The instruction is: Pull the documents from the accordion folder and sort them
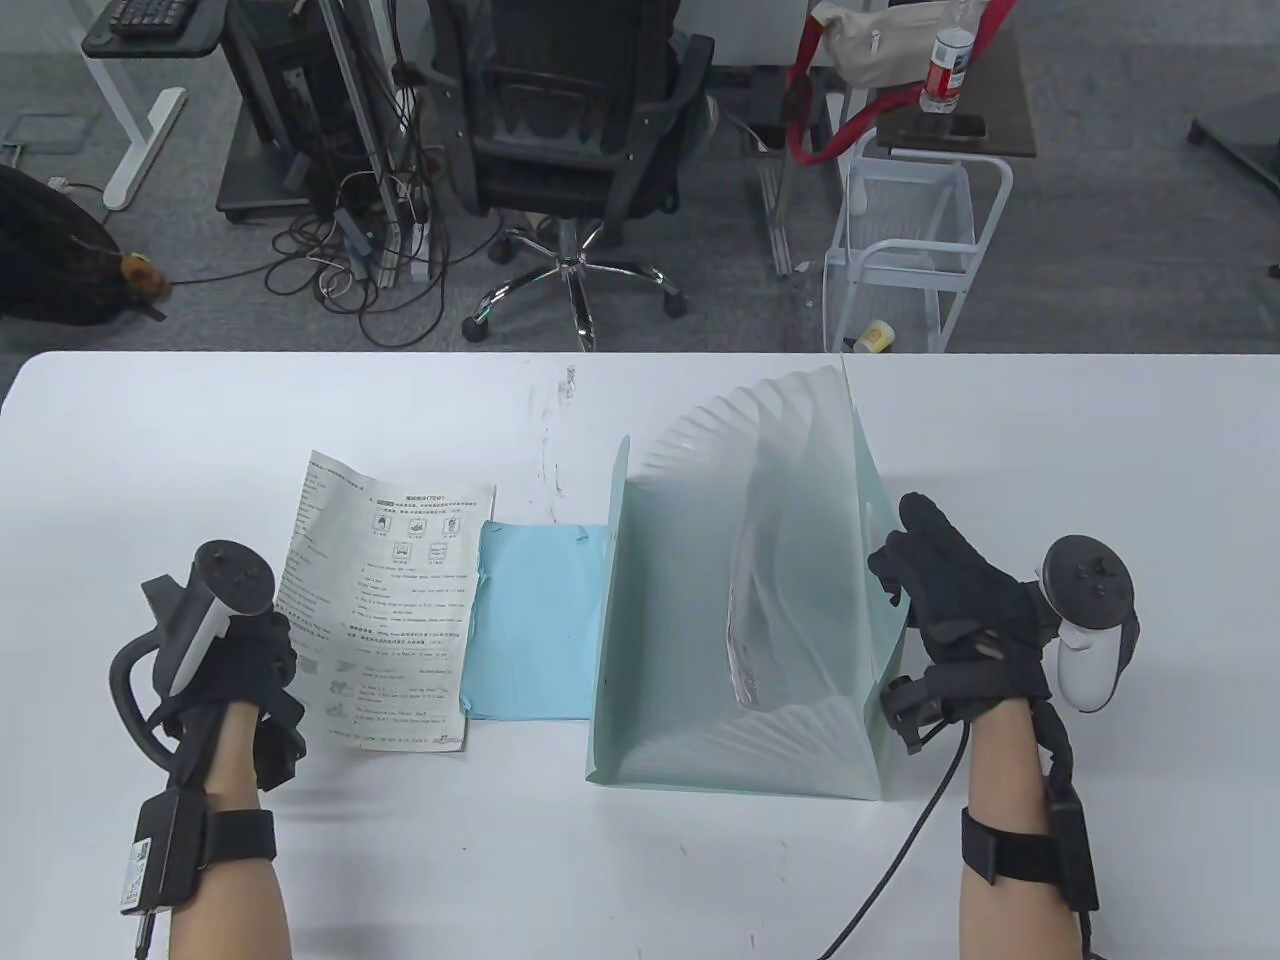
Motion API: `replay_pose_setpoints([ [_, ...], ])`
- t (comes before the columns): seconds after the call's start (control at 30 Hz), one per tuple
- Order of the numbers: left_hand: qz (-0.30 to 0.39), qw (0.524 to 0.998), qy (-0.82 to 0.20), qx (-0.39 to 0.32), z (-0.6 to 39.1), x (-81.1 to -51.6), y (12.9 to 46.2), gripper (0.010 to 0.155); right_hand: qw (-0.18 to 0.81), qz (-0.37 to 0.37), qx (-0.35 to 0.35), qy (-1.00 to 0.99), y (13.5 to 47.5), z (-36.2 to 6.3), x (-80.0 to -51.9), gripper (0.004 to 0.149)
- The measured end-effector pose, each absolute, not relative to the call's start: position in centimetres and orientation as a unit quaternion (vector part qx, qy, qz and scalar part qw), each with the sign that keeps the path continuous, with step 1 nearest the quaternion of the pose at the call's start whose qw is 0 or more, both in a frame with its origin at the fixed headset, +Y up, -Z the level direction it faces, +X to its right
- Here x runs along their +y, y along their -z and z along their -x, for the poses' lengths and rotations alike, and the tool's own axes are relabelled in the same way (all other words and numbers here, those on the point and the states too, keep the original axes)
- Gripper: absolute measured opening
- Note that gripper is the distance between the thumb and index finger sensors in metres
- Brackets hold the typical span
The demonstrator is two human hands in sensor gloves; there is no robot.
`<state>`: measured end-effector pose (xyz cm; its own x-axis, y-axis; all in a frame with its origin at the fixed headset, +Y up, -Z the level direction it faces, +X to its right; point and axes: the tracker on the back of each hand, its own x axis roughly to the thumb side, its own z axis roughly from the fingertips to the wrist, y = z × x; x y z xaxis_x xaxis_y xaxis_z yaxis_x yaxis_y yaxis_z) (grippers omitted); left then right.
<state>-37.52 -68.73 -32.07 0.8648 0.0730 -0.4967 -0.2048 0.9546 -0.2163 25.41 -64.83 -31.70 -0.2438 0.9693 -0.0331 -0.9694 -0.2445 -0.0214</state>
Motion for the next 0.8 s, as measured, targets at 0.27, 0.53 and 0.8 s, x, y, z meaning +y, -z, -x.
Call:
replay_pose_setpoints([
  [0.27, 0.117, 0.951, -0.023, 0.286, 37.7, -70.4, 32.0, 0.046, 0.614, 0.019, 0.003, -0.789, 31.7, -25.4, -64.8, 0.07],
  [0.53, 0.107, 0.949, -0.048, 0.294, 36.6, -68.9, 32.0, 0.064, 0.617, 0.02, 0.004, -0.787, 31.8, -25.4, -64.8, 0.07],
  [0.8, 0.077, 0.969, -0.156, 0.175, 30.3, -62.3, 32.3, 0.077, 0.619, 0.019, 0.006, -0.785, 31.8, -25.5, -64.8, 0.07],
])
